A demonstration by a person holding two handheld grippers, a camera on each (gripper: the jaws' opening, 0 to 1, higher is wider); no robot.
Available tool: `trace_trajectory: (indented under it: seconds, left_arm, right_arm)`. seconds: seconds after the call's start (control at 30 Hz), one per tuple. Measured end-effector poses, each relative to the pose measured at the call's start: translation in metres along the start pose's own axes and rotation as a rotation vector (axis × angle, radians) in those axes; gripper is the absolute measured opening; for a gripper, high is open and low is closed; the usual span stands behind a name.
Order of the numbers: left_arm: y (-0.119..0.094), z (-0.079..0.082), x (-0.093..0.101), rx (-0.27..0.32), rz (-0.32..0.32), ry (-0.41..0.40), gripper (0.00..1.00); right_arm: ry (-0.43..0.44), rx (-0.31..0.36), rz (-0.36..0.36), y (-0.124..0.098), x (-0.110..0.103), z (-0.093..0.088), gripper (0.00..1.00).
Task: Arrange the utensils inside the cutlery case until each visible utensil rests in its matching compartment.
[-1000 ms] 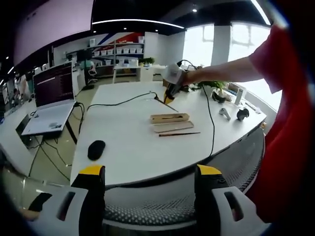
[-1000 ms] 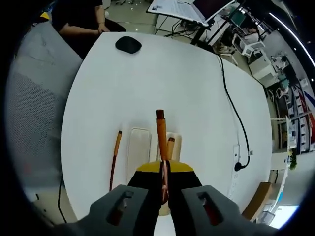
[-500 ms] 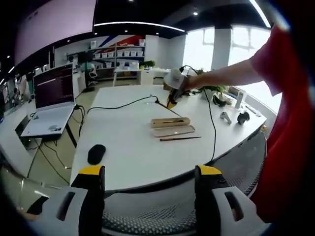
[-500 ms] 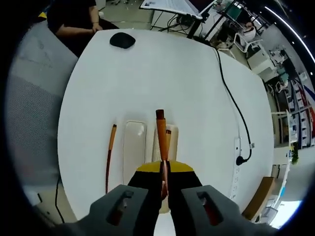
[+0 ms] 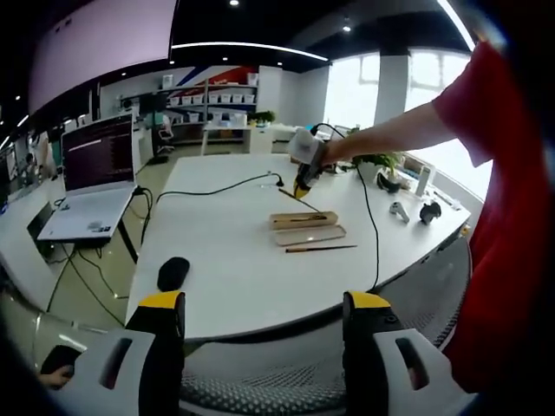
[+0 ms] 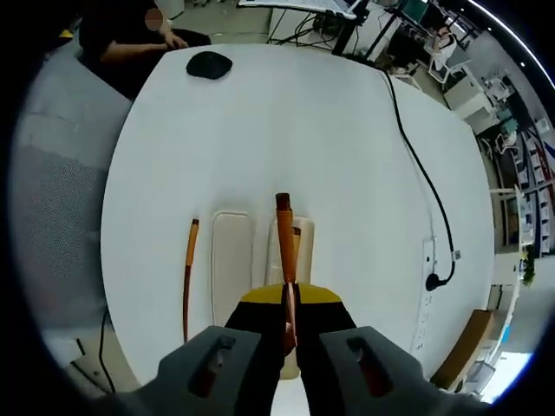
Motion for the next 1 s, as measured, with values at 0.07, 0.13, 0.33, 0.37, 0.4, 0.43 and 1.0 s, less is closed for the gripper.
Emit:
trace_trajectory:
  seconds: [0.07, 0.13, 0.33, 0.37, 0.4, 0.43, 1.0]
  left_arm:
    - [0.000, -0.001, 0.000, -0.004, 0.000, 0.001, 0.76]
    - [0.000, -0.001, -0.001, -0.007, -0.002, 0.002, 0.76]
    - [-0.001, -0.003, -0.004, -0.021, 0.001, 0.010, 0.76]
    - [-0.001, -0.003, -0.005, -0.021, 0.002, 0.010, 0.76]
    - [-0.001, -0.003, -0.005, -0.019, 0.003, 0.008, 0.76]
    - [-0.002, -0.003, -0.005, -0.020, 0.003, 0.006, 0.76]
    - [-0.010, -0.017, -0.012, -0.060, 0.036, -0.011, 0.75]
  right_arm:
    - [-0.007, -0.007, -0.001, 0.000, -0.001, 0.001, 0.00]
    - [-0.016, -0.021, -0.005, 0.005, -0.002, -0.001, 0.00]
    - [-0.010, -0.047, -0.010, 0.014, -0.002, -0.002, 0.00]
    - [-0.003, -0.054, -0.010, 0.016, -0.002, -0.003, 0.00]
    - [-0.003, -0.056, -0.008, 0.016, -0.005, -0.005, 0.00]
    - [0.012, -0.065, -0.008, 0.021, -0.004, -0.009, 0.00]
    - [0.086, -0.097, 0.021, 0.050, -0.011, -0.025, 0.00]
Point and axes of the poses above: the point that each gripper's makers call its tool centre point, and the gripper's own axes: y roughly forward along the fingers, x roughly to its right, z roughly out of its top, the point moved 3 cm from there along -y, roughly backward along the fingers, and after that the axes turned 5 degrees about y, right-handed, at the moved point
